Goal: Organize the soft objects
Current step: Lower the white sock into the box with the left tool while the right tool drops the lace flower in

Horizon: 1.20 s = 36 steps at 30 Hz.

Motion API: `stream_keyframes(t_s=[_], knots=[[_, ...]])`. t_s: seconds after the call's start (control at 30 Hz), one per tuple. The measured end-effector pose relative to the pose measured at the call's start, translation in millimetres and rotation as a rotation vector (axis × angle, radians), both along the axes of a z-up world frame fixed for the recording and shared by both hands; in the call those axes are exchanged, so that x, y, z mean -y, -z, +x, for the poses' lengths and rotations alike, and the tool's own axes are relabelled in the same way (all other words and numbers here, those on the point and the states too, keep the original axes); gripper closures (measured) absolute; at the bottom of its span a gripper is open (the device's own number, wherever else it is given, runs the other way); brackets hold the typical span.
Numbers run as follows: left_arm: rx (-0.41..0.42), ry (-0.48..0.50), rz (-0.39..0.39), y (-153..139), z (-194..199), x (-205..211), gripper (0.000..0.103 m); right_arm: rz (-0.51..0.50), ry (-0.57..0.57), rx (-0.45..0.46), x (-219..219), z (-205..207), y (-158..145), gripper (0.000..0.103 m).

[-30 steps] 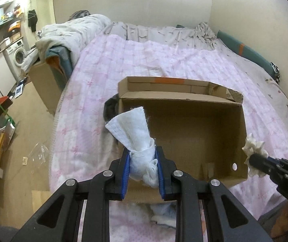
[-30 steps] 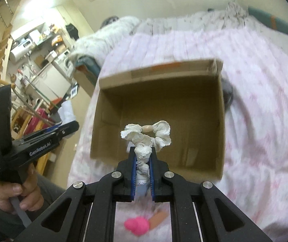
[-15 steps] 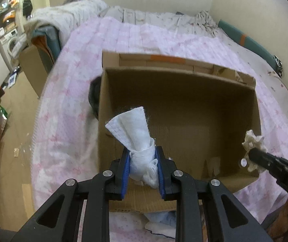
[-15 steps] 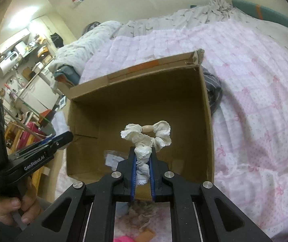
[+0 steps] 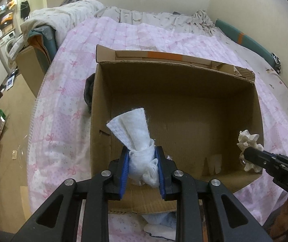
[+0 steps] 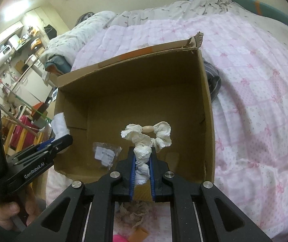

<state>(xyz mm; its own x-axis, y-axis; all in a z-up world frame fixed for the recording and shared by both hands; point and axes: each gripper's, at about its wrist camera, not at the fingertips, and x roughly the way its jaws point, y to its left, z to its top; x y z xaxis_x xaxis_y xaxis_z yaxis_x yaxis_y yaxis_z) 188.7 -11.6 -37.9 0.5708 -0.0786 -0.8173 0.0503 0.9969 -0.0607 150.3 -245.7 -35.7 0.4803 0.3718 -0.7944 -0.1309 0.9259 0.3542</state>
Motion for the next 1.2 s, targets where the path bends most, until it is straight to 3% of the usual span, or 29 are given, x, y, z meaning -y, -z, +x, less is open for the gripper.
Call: stream_keyframes(t_s=[0.23, 0.3, 0.37, 0.43, 1.0, 1.03, 1.1, 1.13, 1.17, 1.2], knots=[[0.008, 0.008, 0.059, 3, -1, 5, 0.077, -0.005, 0.003, -0.009, 0, 4, 0, 0.091], [0.0, 0.013, 0.06, 3, 0, 5, 0.066, -0.002, 0.0, -0.007, 0, 3, 0, 0.091], [0.013, 0.006, 0.054, 0, -1, 5, 0.047, -0.006, -0.001, -0.004, 0, 3, 0, 0.091], [0.034, -0.004, 0.061, -2, -2, 4, 0.041, -0.011, 0.001, -0.008, 0, 3, 1, 0.091], [0.019, -0.019, 0.041, -2, -1, 1, 0.04, 0.01, 0.02, -0.03, 3, 5, 5, 0.089], [0.017, -0.018, 0.042, -2, -2, 2, 0.04, 0.026, 0.025, -0.028, 4, 5, 4, 0.085], [0.015, -0.013, 0.04, -2, -2, 2, 0.04, 0.064, 0.041, -0.028, 7, 6, 3, 0.067], [0.015, -0.012, 0.039, -2, -2, 2, 0.04, 0.075, 0.051, -0.028, 9, 6, 2, 0.035], [0.016, -0.011, 0.04, -2, -2, 2, 0.04, 0.089, 0.073, -0.021, 12, 5, 1, 0.013], [0.016, -0.012, 0.041, -2, -2, 2, 0.04, 0.1, 0.099, -0.005, 15, 4, -1, 0.011]])
